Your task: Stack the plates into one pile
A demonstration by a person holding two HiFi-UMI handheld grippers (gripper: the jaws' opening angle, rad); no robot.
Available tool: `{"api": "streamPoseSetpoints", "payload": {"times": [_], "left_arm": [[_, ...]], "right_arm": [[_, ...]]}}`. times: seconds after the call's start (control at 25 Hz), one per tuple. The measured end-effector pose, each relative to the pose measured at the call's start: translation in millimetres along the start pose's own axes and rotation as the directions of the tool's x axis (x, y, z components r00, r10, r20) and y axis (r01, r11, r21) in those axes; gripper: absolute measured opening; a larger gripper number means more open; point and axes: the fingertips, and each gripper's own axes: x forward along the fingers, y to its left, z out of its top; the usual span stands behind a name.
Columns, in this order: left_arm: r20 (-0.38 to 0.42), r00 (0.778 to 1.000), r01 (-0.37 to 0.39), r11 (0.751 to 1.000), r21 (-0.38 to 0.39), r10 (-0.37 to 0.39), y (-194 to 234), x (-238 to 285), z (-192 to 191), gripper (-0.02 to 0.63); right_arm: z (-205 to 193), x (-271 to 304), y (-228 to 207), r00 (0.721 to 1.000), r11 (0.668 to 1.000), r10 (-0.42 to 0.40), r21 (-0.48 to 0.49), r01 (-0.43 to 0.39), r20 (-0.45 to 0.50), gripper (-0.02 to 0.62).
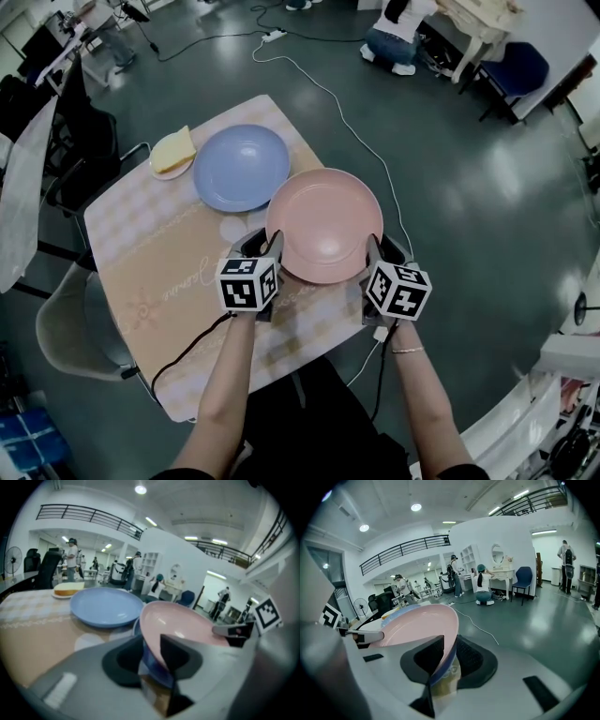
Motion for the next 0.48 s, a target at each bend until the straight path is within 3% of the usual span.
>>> {"api": "streamPoseSetpoints", "payload": {"times": [0.48], "left_arm": [[-0.026,0.998,-0.057,0.997,0.057,0.058,3.5,7.9,-5.5,0.121]], "right_arm": [[-16.3,17.6,-4.3,0.999,0.999,-0.005,-0.049,0.003,-0.042,0.081]]}}
